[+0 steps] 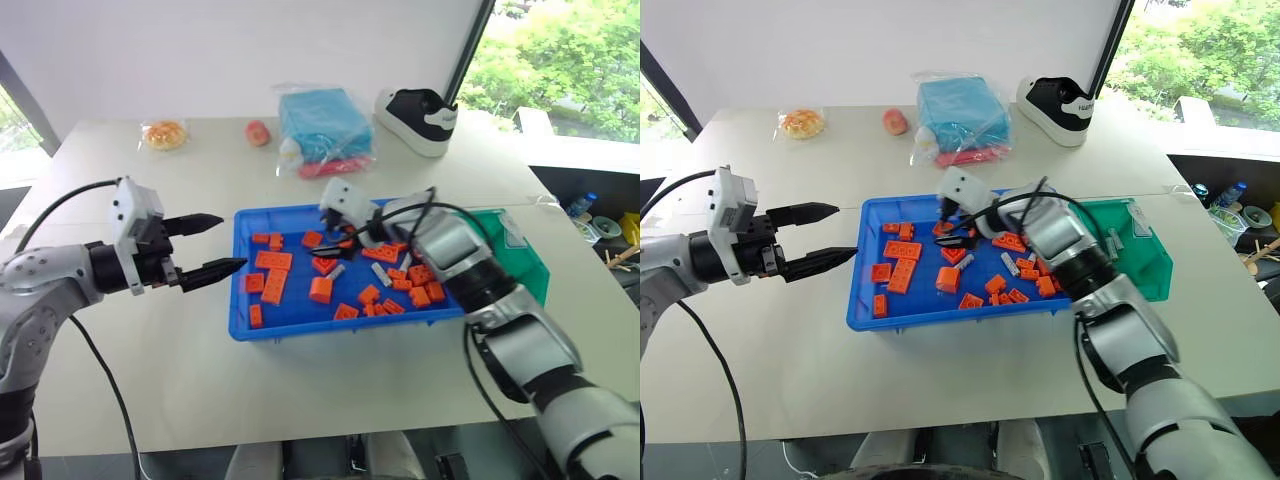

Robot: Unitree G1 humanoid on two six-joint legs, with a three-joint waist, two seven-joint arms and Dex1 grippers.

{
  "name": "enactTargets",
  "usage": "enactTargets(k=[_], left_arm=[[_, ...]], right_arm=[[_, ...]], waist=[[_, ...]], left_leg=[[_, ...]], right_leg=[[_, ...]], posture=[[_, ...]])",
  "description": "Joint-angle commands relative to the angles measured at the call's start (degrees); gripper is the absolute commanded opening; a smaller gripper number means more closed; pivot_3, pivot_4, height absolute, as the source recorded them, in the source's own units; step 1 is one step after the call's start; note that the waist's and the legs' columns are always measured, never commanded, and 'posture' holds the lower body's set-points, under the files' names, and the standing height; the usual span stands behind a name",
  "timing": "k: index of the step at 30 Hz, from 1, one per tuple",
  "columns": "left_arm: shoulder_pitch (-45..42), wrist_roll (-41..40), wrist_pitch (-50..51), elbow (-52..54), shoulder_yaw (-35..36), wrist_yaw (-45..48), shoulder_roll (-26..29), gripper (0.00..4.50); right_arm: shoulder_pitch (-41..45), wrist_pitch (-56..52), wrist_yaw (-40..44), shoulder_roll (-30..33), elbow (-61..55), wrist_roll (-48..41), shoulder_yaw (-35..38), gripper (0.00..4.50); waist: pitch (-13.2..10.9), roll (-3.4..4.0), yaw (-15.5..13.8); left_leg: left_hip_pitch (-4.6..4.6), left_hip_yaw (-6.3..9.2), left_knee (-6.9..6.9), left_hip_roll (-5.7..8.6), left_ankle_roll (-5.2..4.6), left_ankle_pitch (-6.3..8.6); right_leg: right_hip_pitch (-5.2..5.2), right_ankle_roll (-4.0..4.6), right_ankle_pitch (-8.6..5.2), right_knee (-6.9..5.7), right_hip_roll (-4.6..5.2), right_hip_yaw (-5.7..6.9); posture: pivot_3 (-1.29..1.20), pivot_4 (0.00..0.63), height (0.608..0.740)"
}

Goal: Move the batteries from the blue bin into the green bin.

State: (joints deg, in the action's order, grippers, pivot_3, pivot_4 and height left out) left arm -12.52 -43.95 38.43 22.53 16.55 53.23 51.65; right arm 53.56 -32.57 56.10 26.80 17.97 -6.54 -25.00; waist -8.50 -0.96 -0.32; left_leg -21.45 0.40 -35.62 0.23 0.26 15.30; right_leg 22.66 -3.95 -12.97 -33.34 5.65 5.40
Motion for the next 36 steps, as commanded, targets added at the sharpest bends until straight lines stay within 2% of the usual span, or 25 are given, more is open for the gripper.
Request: enactTargets(k=[1,8,15,32,35,36], left_arm=[[-1.26,0.51,-1.69,1.44,-0.68,0.86,-0.17,4.5],[-1.81,0.25,-1.3,2.05,-1.9,1.28,-0.24,4.5],[-1.77,0.28,-0.92,2.34,-1.49,1.25,-0.08,4.5],[-2.37,0.38,-1.09,2.56,-1.76,-0.3,-0.66,4.5],[-2.64,0.46,-1.16,2.37,-1.95,-0.32,-0.72,4.5],[-2.74,0.52,-1.22,2.28,-2.03,-0.28,-0.74,4.5]], right_arm=[[-1.42,5.73,4.66,1.47,2.68,-0.13,2.04,4.14],[-2.56,19.23,6.12,0.96,12.44,4.04,2.56,4.14],[-3.27,27.16,6.65,-0.64,17.51,6.61,2.58,4.14],[-8.7,28.23,11.84,-1.11,12.32,7.95,2.49,4.14],[-8.61,27.43,11.62,-1.61,12.73,7.77,2.83,3.34],[-8.66,27.14,11.63,-1.67,12.69,7.71,2.91,2.84]], waist=[[0.02,-0.04,0.24],[0.06,-0.1,0.99],[0.07,-0.11,0.88],[0.06,-0.1,0.88],[0.07,-0.11,0.89],[0.07,-0.11,0.89]], left_leg=[[0.0,0.0,0.0,-0.02,0.0,0.0],[0.02,-0.02,0.02,-0.04,0.0,0.0],[0.02,0.0,-0.01,-0.04,0.01,-0.01],[0.08,0.02,-0.04,-0.03,0.03,-0.01],[0.08,0.02,-0.04,-0.03,0.03,-0.02],[0.08,0.02,-0.04,-0.03,0.03,-0.02]], right_leg=[[0.0,-0.04,0.02,0.0,-0.02,0.0],[0.0,-0.06,0.03,-0.01,-0.03,-0.01],[-0.05,-0.06,0.04,0.0,-0.03,-0.02],[-0.12,-0.06,0.04,0.0,-0.03,-0.04],[-0.12,-0.06,0.04,0.0,-0.03,-0.04],[-0.12,-0.06,0.04,0.0,-0.03,-0.04]], posture=[[0.0,0.15,0.727],[0.0,0.15,0.727],[0.0,0.15,0.727],[0.0,0.15,0.727],[0.0,0.15,0.727],[0.0,0.15,0.727]])
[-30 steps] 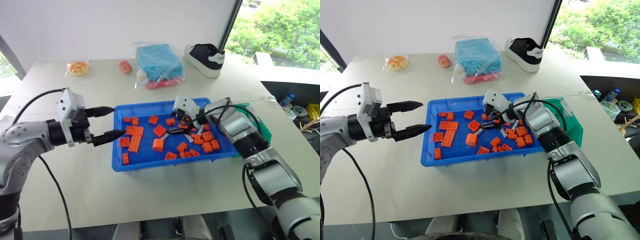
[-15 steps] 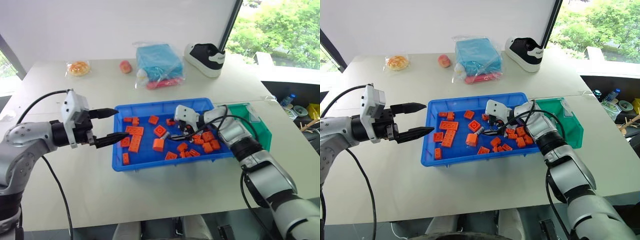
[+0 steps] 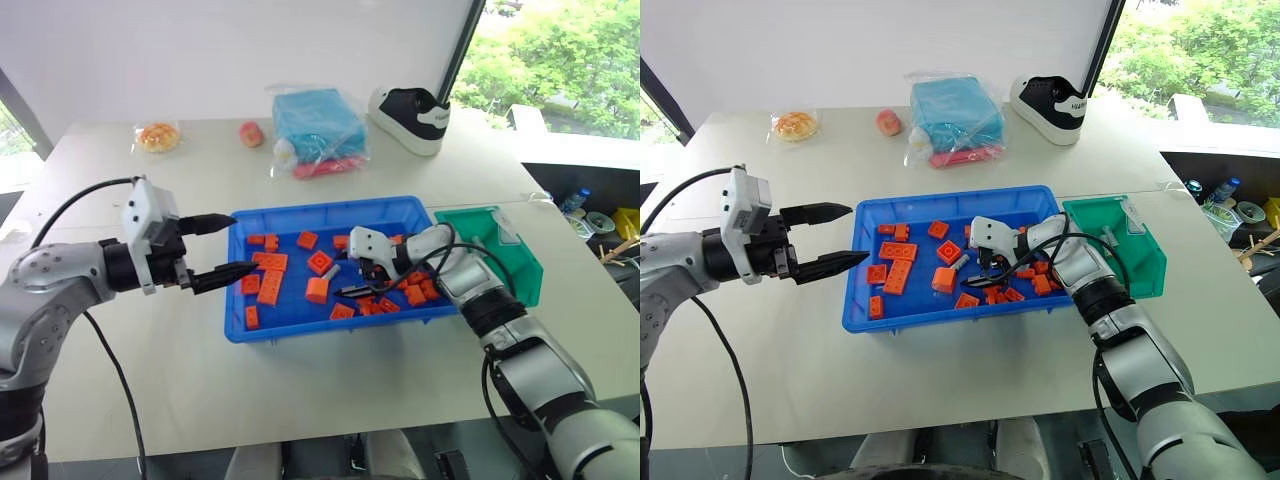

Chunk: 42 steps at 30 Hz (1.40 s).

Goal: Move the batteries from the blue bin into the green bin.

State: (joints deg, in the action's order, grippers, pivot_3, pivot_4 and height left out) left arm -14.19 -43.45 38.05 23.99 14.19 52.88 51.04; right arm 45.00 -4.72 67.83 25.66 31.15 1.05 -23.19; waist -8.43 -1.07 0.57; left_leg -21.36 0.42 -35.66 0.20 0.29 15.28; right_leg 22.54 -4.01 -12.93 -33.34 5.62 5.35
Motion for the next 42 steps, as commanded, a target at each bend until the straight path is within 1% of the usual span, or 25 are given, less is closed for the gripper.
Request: enactTargets(k=[1,4,5,6,10,15,18,20,22,23,25,26,28,31,34,37,39,40,42], left_arm=[[-1.24,0.13,-0.93,0.63,0.2,0.16,-0.15,4.5],[-1.68,0.34,-1.08,0.36,-0.18,0.27,-0.31,4.5],[-1.79,0.4,-1.11,0.3,-0.26,0.3,-0.35,4.5],[-1.95,0.49,-1.18,0.15,-0.4,0.36,-0.41,4.5],[-2.17,0.73,-1.31,0.03,-0.64,0.48,-0.71,4.5],[-1.31,0.85,-1.65,0.25,-0.48,0.77,-0.9,4.5],[-0.72,0.84,-1.79,0.27,-0.39,0.91,-1.1,4.5],[-0.1,0.97,-2.12,0.22,-0.57,1.14,-1.36,4.5],[0.32,1.21,-2.55,-0.01,-0.73,1.48,-1.52,4.5],[0.51,1.31,-2.75,-0.14,-0.71,1.68,-1.54,4.5],[-0.18,1.66,-3.01,-1.12,-1.2,1.99,-1.82,4.5],[-0.46,1.83,-3.1,-1.49,-1.35,2.15,-1.93,4.5],[-1.43,2.25,-3.36,-2.56,-1.86,2.51,-2.19,4.5],[-3.11,2.95,-4.05,-4.1,-2.97,3.2,-2.6,4.5],[-4.12,3.5,-4.44,-5.01,-3.59,3.81,-2.92,4.5],[-4.77,3.8,-4.66,-5.63,-3.98,4.06,-3.11,4.5],[-4.95,3.95,-4.63,-5.64,-4.1,4.1,-3.24,4.5],[-4.9,3.95,-4.58,-5.45,-4.02,4.07,-3.28,4.5],[-4.85,3.99,-4.45,-5.18,-3.86,4.02,-3.38,4.5]], right_arm=[[-0.29,-0.81,0.0,-0.44,-0.71,0.08,1.14,2.36],[-1.08,-1.03,0.21,0.14,-1.77,-0.01,1.34,0.73],[-1.3,-1.2,0.17,0.29,-2.12,0.01,1.42,0.32],[-1.63,-1.41,0.12,0.54,-2.73,0.08,1.53,0.06],[-4.4,-4.83,-0.69,2.46,-9.61,-0.86,3.43,0.06],[-11.06,-17.44,-4.9,5.83,-27.63,-5.35,10.53,0.06],[-14.35,-27.96,-9.46,7.55,-37.84,-9.02,17.57,0.06],[-16.03,-36.34,-14.0,10.17,-42.77,-11.46,26.85,0.06],[-16.82,-42.12,-17.65,12.4,-45.07,-12.73,33.27,0.06],[-17.03,-44.04,-18.93,13.12,-45.76,-13.24,34.94,0.06],[-18.97,-48.69,-20.88,16.76,-46.21,-13.45,40.2,0.06],[-19.73,-50.03,-21.56,17.94,-46.43,-13.73,41.48,0.06],[-22.89,-50.62,-22.01,20.83,-46.63,-13.46,42.76,0.06],[-30.15,-47.88,-22.16,24.89,-46.42,-11.52,42.21,0.06],[-33.11,-45.96,-23.81,26.17,-45.09,-10.75,41.9,0.06],[-31.56,-46.3,-27.03,25.45,-42.79,-10.68,42.55,1.47],[-30.07,-44.87,-28.44,26.02,-41.66,-9.83,41.26,2.51],[-27.93,-44.78,-28.77,25.89,-41.75,-10.28,40.62,3.02],[-24.24,-45.51,-29.07,25.38,-42.3,-11.49,39.52,3.02]], waist=[[0.0,0.0,0.01],[0.0,0.0,-0.05],[0.0,0.0,-0.09],[0.0,0.0,-0.12],[0.01,-0.02,-0.23],[0.01,-0.02,-0.68],[0.01,-0.02,-1.26],[0.01,-0.01,-1.45],[-0.03,0.05,-1.91],[-0.02,0.03,-2.24],[0.0,0.01,-2.85],[-0.01,0.01,-2.97],[-0.01,0.02,-3.03],[0.0,0.0,-2.88],[0.0,0.11,-2.62],[-0.01,0.12,-2.47],[-0.02,0.13,-2.64],[-0.02,0.13,-2.7],[-0.06,0.19,-2.68]], left_leg=[[0.0,0.0,0.0,0.0,0.0,0.0],[0.0,0.0,-0.01,0.0,0.0,0.0],[0.0,0.0,-0.02,0.0,0.0,0.0],[0.0,0.0,-0.03,0.0,0.0,0.0],[0.0,0.0,-0.04,0.01,0.0,0.0],[-0.01,-0.01,-0.05,0.01,0.01,0.0],[-0.02,-0.02,-0.06,0.01,0.01,0.0],[-0.02,-0.02,-0.07,0.01,0.01,0.01],[-0.04,-0.02,-0.13,0.05,0.02,0.01],[-0.05,-0.02,-0.18,0.08,0.02,0.02],[-0.04,-0.04,-0.22,0.07,0.01,0.03],[-0.05,-0.04,-0.22,0.07,0.0,0.04],[-0.06,-0.04,-0.24,0.07,-0.01,0.05],[-0.09,-0.07,-0.24,0.06,-0.05,0.06],[-0.09,-0.14,-0.23,0.06,-0.07,0.06],[-0.07,-0.19,-0.23,0.02,-0.08,0.06],[-0.05,-0.18,-0.24,0.01,-0.09,0.06],[-0.06,-0.18,-0.24,0.01,-0.08,0.06],[-0.08,-0.19,-0.26,0.02,-0.09,0.06]], right_leg=[[0.0,0.0,0.0,0.0,0.0,0.0],[-0.01,0.0,0.0,0.0,0.0,0.0],[-0.02,0.0,0.0,0.0,0.0,0.0],[-0.03,0.0,0.0,0.0,0.0,0.0],[-0.04,0.0,0.0,0.0,0.0,0.0],[-0.03,-0.01,0.01,0.0,0.03,-0.01],[0.01,-0.01,0.0,0.0,0.05,0.0],[0.0,0.04,-0.02,0.0,0.07,0.0],[-0.01,0.16,-0.09,0.01,0.16,0.0],[0.0,0.17,-0.1,0.02,0.21,0.02],[0.14,0.18,-0.1,0.08,0.25,0.03],[0.13,0.19,-0.11,0.1,0.25,0.04],[0.13,0.19,-0.11,0.13,0.27,0.04],[-0.05,0.19,-0.11,0.13,0.28,0.02],[-0.03,0.18,-0.11,0.1,0.26,0.02],[0.02,0.18,-0.1,0.04,0.17,0.02],[0.01,0.18,-0.1,0.03,0.15,0.03],[0.01,0.18,-0.11,0.03,0.15,0.03],[0.0,0.15,-0.12,0.06,0.15,0.03]], posture=[[0.0,0.15,0.727],[0.0,0.15,0.727],[0.0,0.15,0.727],[0.0,0.15,0.727],[0.0,0.15,0.727],[0.0,0.15,0.727],[0.0,0.15,0.727],[0.0,0.15,0.727],[0.0,0.15,0.727],[0.0,0.15,0.727],[0.0,0.15,0.727],[0.0,0.15,0.727],[0.0,0.15,0.727],[0.0,0.15,0.727],[0.0,0.15,0.727],[0.0,0.15,0.727],[0.0,0.15,0.727],[0.0,0.15,0.727],[0.0,0.15,0.727]])
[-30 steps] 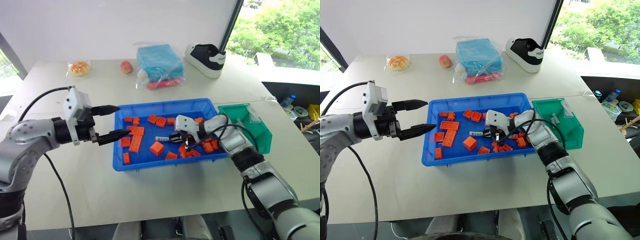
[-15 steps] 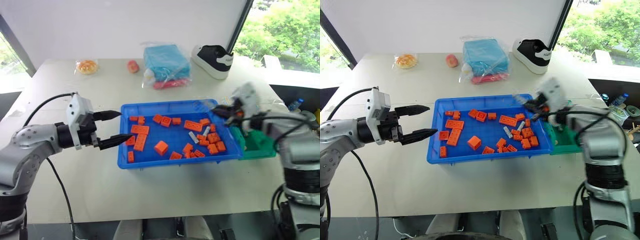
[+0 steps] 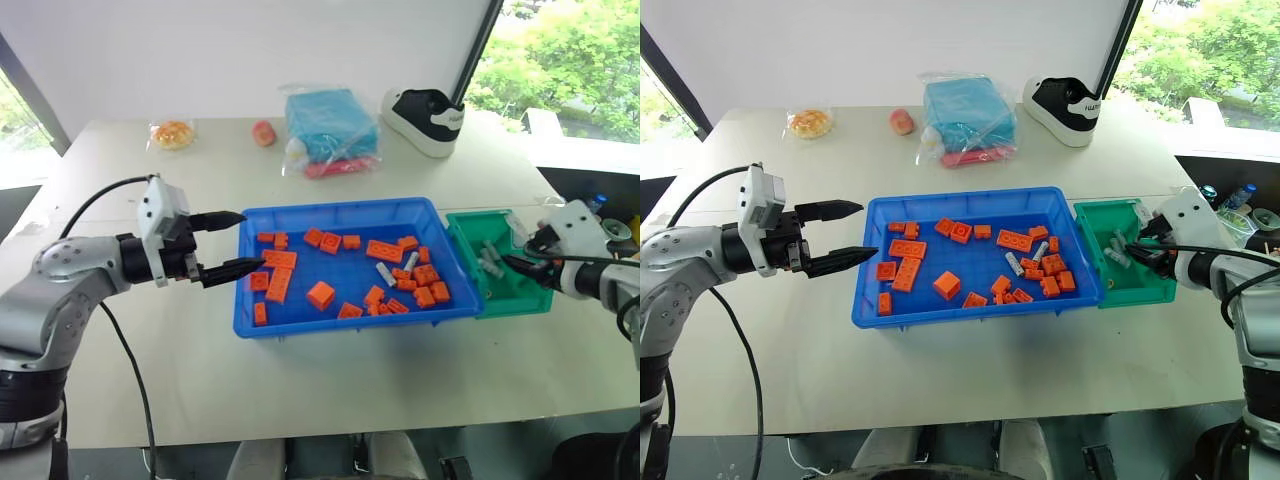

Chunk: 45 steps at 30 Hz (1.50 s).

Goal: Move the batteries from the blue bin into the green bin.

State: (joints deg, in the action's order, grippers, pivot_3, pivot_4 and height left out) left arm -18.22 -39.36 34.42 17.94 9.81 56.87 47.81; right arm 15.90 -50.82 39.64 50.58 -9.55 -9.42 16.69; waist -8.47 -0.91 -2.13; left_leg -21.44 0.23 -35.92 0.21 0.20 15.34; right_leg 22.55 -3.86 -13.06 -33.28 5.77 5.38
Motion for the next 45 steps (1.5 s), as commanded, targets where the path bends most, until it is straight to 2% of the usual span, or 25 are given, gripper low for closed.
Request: enactTargets(k=[1,4,9,15,26,29,33,38,41,45], left_arm=[[-0.81,-0.09,-0.74,1.02,0.6,-0.06,-0.19,4.5],[-0.44,-0.26,-0.34,1.91,1.11,-0.61,-0.17,4.5],[0.18,-0.75,0.33,3.36,1.58,-1.54,-0.24,4.5],[0.03,-1.32,0.97,4.41,1.11,-2.12,-0.62,4.5],[-0.43,-1.74,1.47,4.97,0.47,-1.86,-0.65,4.5],[-0.48,-1.88,1.59,5.33,0.39,-2.0,-0.7,4.5],[-0.93,-1.81,1.43,4.95,0.1,-1.62,-0.72,4.5],[-2.06,-1.2,0.89,3.91,-0.98,-1.05,-1.25,4.5],[-2.67,-1.21,0.72,3.41,-1.5,-0.77,-1.71,4.5],[-2.96,-1.0,0.34,3.02,-3.03,0.11,-2.65,4.5]], right_arm=[[7.02,-0.15,-0.64,-0.08,-2.56,-1.97,-1.46,3.02],[11.42,-5.24,0.17,-3.38,-7.66,-5.93,-6.32,3.02],[10.48,-8.99,-0.53,-7.78,-11.95,-7.9,-14.36,3.02],[9.43,-3.83,-0.87,-11.63,-7.09,-5.34,-24.56,3.02],[13.63,-0.97,-1.92,-16.45,2.97,-2.56,-29.22,3.02],[14.05,0.03,-1.69,-16.95,4.57,-1.96,-29.81,2.19],[13.97,-0.73,-0.73,-16.85,3.19,-2.3,-29.8,0.16],[15.69,-2.68,-1.04,-17.43,-0.71,-4.84,-25.22,0.06],[18.96,-7.92,-2.36,-18.04,-2.97,-9.77,-16.67,0.06],[21.87,-14.16,-4.86,-13.87,-1.82,-12.19,-6.34,0.06]], waist=[[-0.03,0.05,0.01],[0.01,-0.02,0.05],[0.06,-0.14,-0.31],[0.05,-0.14,-0.08],[0.04,-0.12,-0.07],[0.05,-0.13,-0.04],[0.05,-0.13,-0.03],[0.03,-0.1,-0.03],[-0.03,-0.01,-0.05],[0.0,-0.05,-0.35]], left_leg=[[-0.01,0.0,0.0,0.0,0.0,0.0],[-0.01,0.05,0.03,-0.02,0.0,0.0],[-0.06,0.17,0.02,-0.05,-0.02,0.02],[-0.04,0.15,-0.09,0.02,-0.04,0.03],[-0.05,0.13,-0.07,0.01,-0.04,0.03],[-0.05,0.13,-0.08,0.01,-0.04,0.03],[-0.05,0.14,-0.07,0.01,-0.04,0.03],[-0.06,0.13,-0.07,0.01,-0.04,0.03],[-0.08,0.13,-0.07,0.01,-0.04,0.03],[-0.06,0.14,-0.07,0.01,-0.04,0.03]], right_leg=[[0.0,-0.03,-0.02,0.02,0.0,0.0],[0.01,-0.02,-0.02,0.02,-0.04,0.0],[0.0,0.05,0.01,0.04,-0.09,-0.01],[0.1,0.04,0.01,0.09,0.1,-0.02],[0.01,0.04,0.02,0.02,-0.05,0.02],[0.01,0.04,0.02,0.03,-0.05,0.02],[-0.01,0.04,0.02,0.02,-0.08,0.02],[-0.02,0.04,0.02,0.02,-0.08,0.02],[-0.01,0.03,0.03,0.0,-0.08,0.01],[0.0,0.03,0.03,0.03,-0.08,0.02]], posture=[[0.0,0.15,0.727],[0.0,0.15,0.727],[0.0,0.15,0.727],[0.0,0.15,0.727],[0.0,0.15,0.727],[0.0,0.15,0.727],[0.0,0.15,0.727],[0.0,0.15,0.727],[0.0,0.15,0.727],[0.0,0.15,0.727]])
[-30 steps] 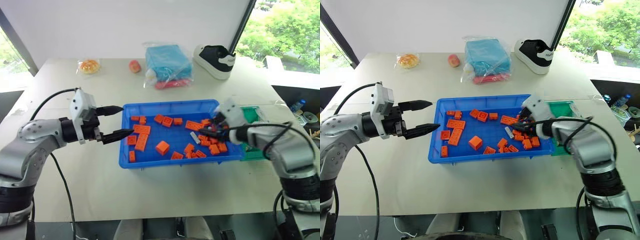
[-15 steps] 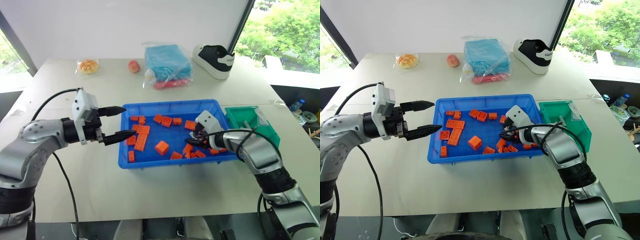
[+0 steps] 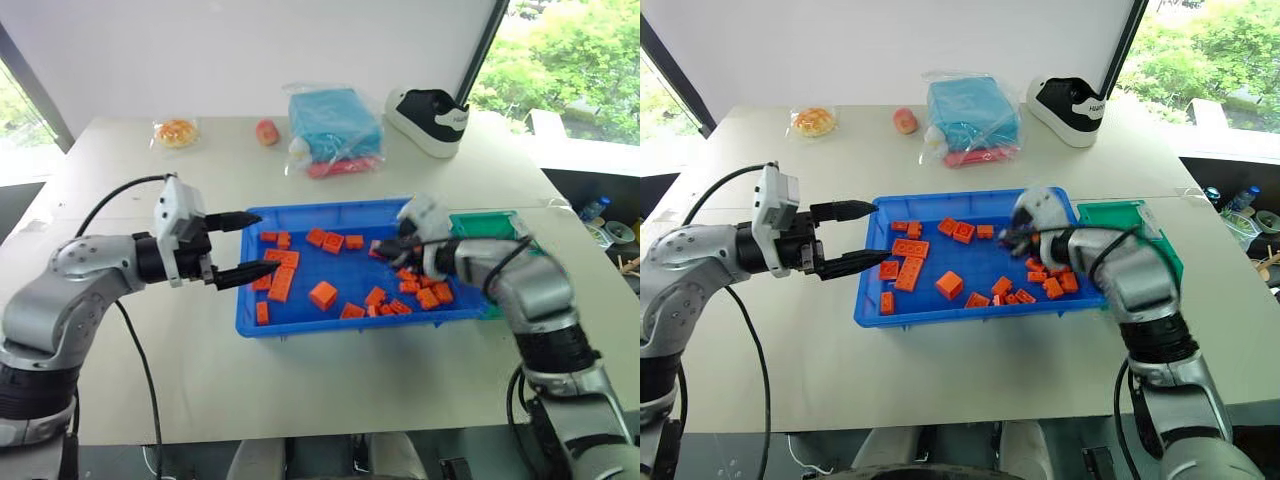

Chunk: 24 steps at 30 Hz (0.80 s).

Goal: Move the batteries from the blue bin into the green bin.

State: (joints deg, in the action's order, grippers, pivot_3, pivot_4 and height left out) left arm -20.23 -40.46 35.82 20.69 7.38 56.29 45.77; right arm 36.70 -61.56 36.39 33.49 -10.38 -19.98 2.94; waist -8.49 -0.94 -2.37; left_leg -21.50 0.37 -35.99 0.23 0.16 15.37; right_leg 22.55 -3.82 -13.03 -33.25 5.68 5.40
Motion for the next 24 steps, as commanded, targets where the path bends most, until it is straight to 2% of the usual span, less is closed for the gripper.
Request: enactTargets(k=[1,5,9,10,11,15,18,21,24], left_arm=[[-1.2,0.25,-1.21,0.2,-1.32,0.9,-1.11,4.5],[-2.62,1.05,-1.72,-0.87,-2.98,1.61,-2.46,4.5],[-4.14,1.8,-2.37,-2.54,-3.83,2.52,-3.06,4.5],[-4.38,1.92,-2.48,-2.77,-3.97,2.67,-3.15,4.5],[-4.67,2.07,-2.57,-3.0,-4.16,2.79,-3.31,4.5],[-5.24,2.53,-2.63,-3.3,-4.51,3.15,-3.83,4.5],[-5.47,2.65,-2.52,-3.31,-4.53,3.42,-3.92,4.5],[-6.05,2.86,-2.5,-3.7,-4.52,3.67,-3.89,4.5],[-6.25,2.98,-2.51,-3.51,-4.28,3.37,-3.97,4.5]], right_arm=[[-0.09,-3.61,-1.36,6.03,-0.57,-1.15,8.94,0.06],[-6.23,-2.08,-1.17,13.62,1.41,0.55,11.63,0.06],[-11.72,0.08,-1.73,15.89,1.3,1.31,12.08,0.06],[-12.28,0.29,-1.99,15.83,1.2,1.29,12.15,1.09],[-12.45,1.08,-2.57,15.35,1.22,1.62,11.74,1.47],[-11.14,5.59,-3.4,14.6,1.39,3.0,8.92,3.47],[-6.05,11.09,1.35,15.78,2.97,3.16,4.18,3.47],[1.13,22.79,13.31,19.04,8.89,7.95,-6.8,3.47],[8.93,35.21,23.28,19.4,19.34,15.1,-17.08,3.47]], waist=[[0.03,-0.06,-0.25],[0.08,-0.14,-0.06],[0.03,-0.05,0.5],[0.03,-0.02,0.76],[0.02,0.02,0.92],[0.01,0.02,1.56],[-0.02,0.06,1.74],[-0.11,0.15,1.84],[-0.09,0.06,1.67]], left_leg=[[0.01,0.04,0.0,0.01,0.0,0.0],[-0.01,0.02,-0.01,0.08,-0.05,0.04],[0.01,-0.1,0.02,0.03,-0.08,0.04],[0.03,-0.14,0.05,-0.02,-0.08,0.04],[0.04,-0.14,0.06,-0.05,-0.08,0.04],[0.04,-0.08,0.06,-0.07,-0.09,0.04],[0.02,-0.09,0.05,-0.06,-0.09,0.04],[0.03,-0.09,0.05,-0.06,-0.09,0.04],[0.07,-0.05,0.07,-0.06,-0.1,0.05]], right_leg=[[0.1,0.01,-0.01,0.05,0.0,0.02],[-0.02,0.02,-0.02,0.15,0.09,0.01],[-0.08,0.0,-0.01,0.06,0.11,-0.01],[-0.05,-0.01,-0.01,0.04,0.08,-0.01],[-0.04,-0.01,-0.01,0.01,0.02,-0.01],[-0.04,-0.03,-0.02,0.0,-0.05,-0.01],[-0.02,-0.09,-0.05,0.02,-0.05,-0.02],[0.0,-0.23,-0.13,0.01,-0.08,-0.04],[-0.06,-0.26,-0.16,0.03,-0.11,-0.04]], posture=[[0.0,0.15,0.727],[0.0,0.15,0.727],[0.0,0.15,0.727],[0.0,0.15,0.727],[0.0,0.15,0.727],[0.0,0.15,0.727],[0.0,0.15,0.727],[0.0,0.15,0.727],[0.0,0.15,0.727]])
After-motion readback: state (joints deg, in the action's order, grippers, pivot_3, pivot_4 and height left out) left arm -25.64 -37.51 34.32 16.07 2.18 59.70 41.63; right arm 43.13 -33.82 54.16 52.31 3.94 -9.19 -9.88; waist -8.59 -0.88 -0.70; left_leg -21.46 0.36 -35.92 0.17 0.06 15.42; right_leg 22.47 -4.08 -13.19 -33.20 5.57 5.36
